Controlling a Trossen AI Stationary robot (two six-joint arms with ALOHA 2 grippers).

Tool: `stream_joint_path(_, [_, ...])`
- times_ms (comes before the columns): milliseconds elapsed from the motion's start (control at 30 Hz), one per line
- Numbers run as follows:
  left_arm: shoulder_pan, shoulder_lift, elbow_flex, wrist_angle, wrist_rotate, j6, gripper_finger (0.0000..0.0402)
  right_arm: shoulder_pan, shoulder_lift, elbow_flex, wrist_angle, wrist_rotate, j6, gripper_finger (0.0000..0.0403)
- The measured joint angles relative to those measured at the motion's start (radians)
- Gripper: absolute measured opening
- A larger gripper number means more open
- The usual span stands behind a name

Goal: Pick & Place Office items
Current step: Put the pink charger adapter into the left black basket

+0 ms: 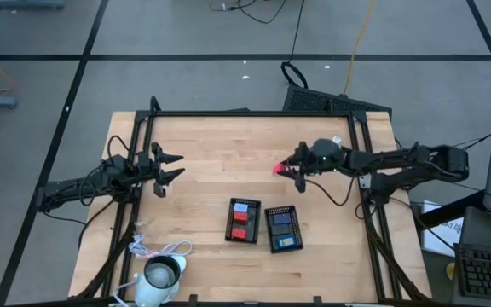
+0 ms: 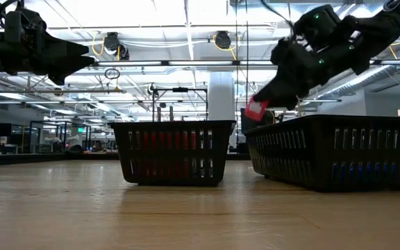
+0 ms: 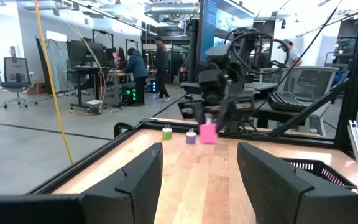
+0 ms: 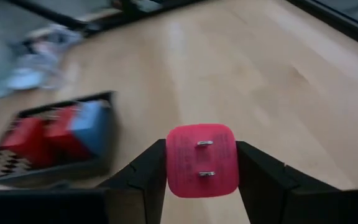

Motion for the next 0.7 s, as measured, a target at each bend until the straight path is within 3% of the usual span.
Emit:
stream_joint_path(267, [0.0,0.0,0.0,0.0,0.0,0.0,0.0209,0.08,0.0,0.0,0.121,-0.128,-0.051,0.0152])
stream_joint_path(567, [0.0,0.0,-0.001,0.034,0.0,-0.001,0.0209,0.158,0.0,0.001,0.141,-0.155,-0.066,0.0151])
stream_joint_path(700, [-0.005,0.0,-0.001,0.122,0.028,-0.174,0.0209,0.204,0.0,0.0,0.141,-0.155,-0.067,0.0151])
